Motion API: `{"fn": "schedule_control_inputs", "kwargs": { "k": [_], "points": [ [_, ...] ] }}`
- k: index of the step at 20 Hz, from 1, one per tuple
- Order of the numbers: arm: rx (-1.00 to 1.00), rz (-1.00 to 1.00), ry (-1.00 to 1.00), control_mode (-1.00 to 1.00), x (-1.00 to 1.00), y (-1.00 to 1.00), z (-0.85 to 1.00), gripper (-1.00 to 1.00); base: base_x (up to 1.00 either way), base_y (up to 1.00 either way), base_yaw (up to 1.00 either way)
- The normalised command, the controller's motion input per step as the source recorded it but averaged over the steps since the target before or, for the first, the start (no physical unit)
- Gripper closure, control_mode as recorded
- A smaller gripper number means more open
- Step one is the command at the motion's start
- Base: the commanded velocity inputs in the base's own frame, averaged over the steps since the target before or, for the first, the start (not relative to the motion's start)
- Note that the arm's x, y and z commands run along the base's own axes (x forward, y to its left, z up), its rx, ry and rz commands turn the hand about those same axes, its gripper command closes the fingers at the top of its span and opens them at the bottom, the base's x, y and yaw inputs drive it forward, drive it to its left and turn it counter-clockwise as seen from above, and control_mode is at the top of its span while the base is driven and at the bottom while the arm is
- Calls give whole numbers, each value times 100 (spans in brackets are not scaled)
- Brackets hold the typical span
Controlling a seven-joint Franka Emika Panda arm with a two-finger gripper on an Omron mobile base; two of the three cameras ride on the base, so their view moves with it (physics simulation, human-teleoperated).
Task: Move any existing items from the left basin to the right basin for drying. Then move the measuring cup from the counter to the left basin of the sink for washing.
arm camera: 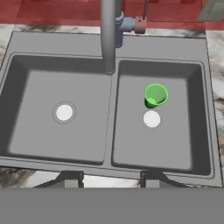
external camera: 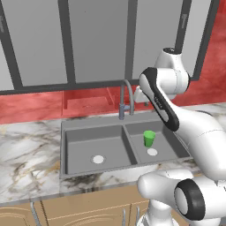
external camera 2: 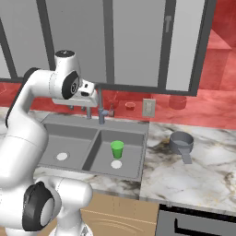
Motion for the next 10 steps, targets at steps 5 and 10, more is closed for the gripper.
{"fn": "schedule_control_inputs", "kwargs": {
  "k": [5,10],
  "points": [
    [5,0,0,-100,0,0,0,-100,0,0,0],
    [6,0,0,-100,0,0,0,-100,0,0,0]
  ]
}}
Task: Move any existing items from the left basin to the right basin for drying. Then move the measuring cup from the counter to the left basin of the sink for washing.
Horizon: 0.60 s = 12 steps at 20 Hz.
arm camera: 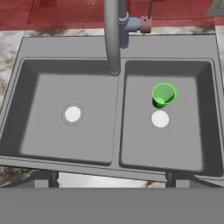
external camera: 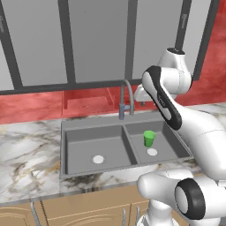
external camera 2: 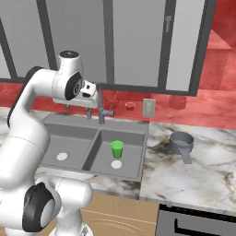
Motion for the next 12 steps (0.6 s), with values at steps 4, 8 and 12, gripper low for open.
{"fn": "schedule_control_inputs", "kwargs": {
  "k": [4,8,12],
  "points": [
    [0,0,0,-100,0,0,0,-100,0,0,0],
    [0,0,0,-100,0,0,0,-100,0,0,0],
    [0,0,0,-100,0,0,0,-100,0,0,0]
  ]
}}
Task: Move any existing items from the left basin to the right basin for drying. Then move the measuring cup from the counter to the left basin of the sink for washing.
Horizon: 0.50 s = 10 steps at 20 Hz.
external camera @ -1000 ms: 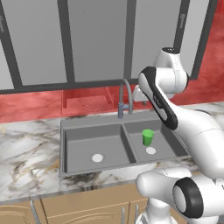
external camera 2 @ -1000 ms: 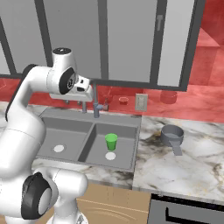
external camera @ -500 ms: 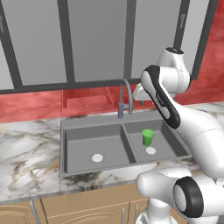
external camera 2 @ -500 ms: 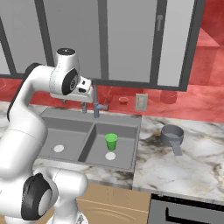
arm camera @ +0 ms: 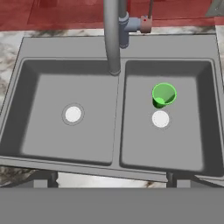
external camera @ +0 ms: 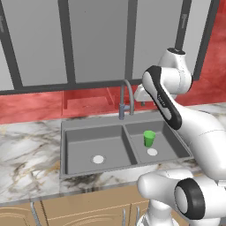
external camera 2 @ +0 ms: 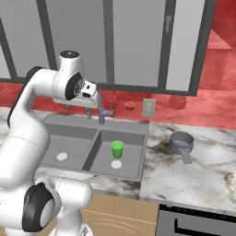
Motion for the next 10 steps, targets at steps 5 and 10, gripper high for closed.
{"fn": "schedule_control_inputs", "kwargs": {
  "k": [5,10],
  "points": [
    [1,0,0,-100,0,0,0,-100,0,0,0],
    [2,-1,-8,-100,-3,-27,-5,-100,0,0,0]
  ]
}}
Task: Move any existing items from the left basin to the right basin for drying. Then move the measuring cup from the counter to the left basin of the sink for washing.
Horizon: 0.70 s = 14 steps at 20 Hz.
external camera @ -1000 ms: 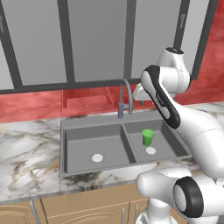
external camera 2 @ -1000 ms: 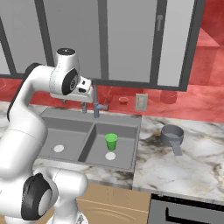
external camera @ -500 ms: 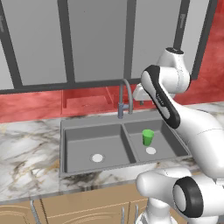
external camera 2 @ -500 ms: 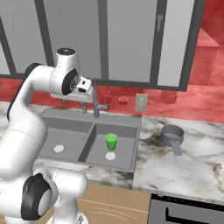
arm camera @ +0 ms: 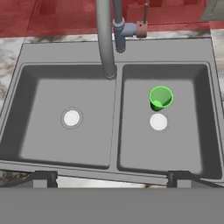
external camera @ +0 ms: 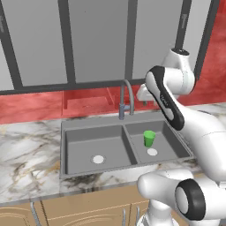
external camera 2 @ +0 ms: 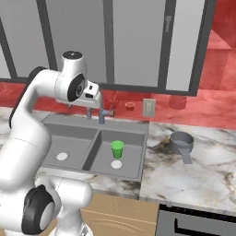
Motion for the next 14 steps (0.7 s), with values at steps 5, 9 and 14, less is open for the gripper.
{"fn": "schedule_control_inputs", "kwargs": {
  "k": [5,9,14],
  "points": [
    [-1,0,-10,-100,-5,-86,-5,-100,0,0,0],
    [-4,0,-2,-100,0,-99,-10,-100,0,0,0],
    [-3,0,0,-100,0,-100,-33,-100,0,0,0]
  ]
}}
